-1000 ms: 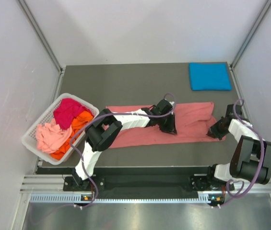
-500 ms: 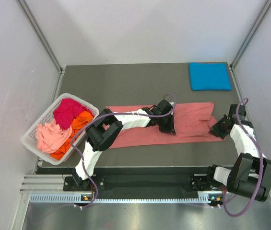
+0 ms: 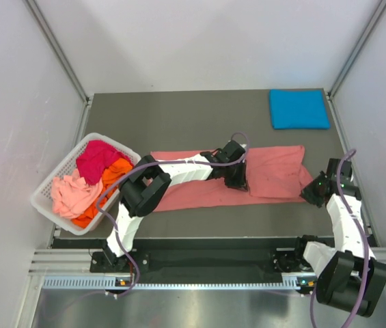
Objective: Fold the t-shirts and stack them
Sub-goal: Fold the tshirt
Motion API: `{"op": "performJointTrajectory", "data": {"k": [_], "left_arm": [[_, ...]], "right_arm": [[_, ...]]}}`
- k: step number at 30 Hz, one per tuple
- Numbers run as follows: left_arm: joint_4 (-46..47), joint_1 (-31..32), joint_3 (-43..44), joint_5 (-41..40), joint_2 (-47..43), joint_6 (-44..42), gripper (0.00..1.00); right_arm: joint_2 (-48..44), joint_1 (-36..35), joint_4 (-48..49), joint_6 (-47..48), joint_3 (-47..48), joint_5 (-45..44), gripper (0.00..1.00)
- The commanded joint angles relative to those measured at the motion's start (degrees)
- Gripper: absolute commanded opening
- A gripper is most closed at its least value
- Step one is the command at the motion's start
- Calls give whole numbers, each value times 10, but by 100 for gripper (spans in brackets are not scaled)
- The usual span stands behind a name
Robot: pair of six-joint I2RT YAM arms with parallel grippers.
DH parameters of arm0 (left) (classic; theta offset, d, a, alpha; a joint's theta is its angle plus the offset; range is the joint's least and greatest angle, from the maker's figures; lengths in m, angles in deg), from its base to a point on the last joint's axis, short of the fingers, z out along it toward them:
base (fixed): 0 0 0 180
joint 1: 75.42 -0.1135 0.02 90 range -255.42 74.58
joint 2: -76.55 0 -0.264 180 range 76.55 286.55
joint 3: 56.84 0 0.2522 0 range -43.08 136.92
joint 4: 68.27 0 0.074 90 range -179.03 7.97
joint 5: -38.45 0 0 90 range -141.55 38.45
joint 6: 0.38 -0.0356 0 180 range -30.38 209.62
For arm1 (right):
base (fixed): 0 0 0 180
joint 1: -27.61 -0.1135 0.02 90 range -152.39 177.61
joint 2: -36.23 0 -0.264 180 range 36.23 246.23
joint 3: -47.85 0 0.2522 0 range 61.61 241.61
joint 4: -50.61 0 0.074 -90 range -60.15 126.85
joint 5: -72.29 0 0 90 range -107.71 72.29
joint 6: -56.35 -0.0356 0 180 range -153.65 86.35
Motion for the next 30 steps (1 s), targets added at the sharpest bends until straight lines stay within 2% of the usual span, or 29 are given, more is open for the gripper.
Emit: {"op": "performJointTrajectory", "data": {"k": [1, 11, 12, 13, 18, 23, 30], "left_arm": [[-8, 0, 4, -2, -40, 0, 0], [8, 1, -14, 15, -57, 8, 0], [16, 1, -15, 19, -55, 8, 2], [19, 1, -17, 19, -51, 12, 14], [72, 3, -35, 27, -34, 27, 31], [101, 6, -31, 40, -11, 38, 36], [104, 9, -11, 42, 18, 44, 34]], "right_arm": [[-29, -7, -19, 13, -9, -19, 0], [-39, -7, -19, 1, -14, -16, 0], [-38, -7, -16, 1, -15, -14, 0], [-38, -7, -13, 1, -16, -13, 0], [-41, -7, -3, -6, -19, -3, 0], [-40, -7, -1, -6, -19, 1, 0], [-35, -7, 4, -9, -19, 3, 0]]}}
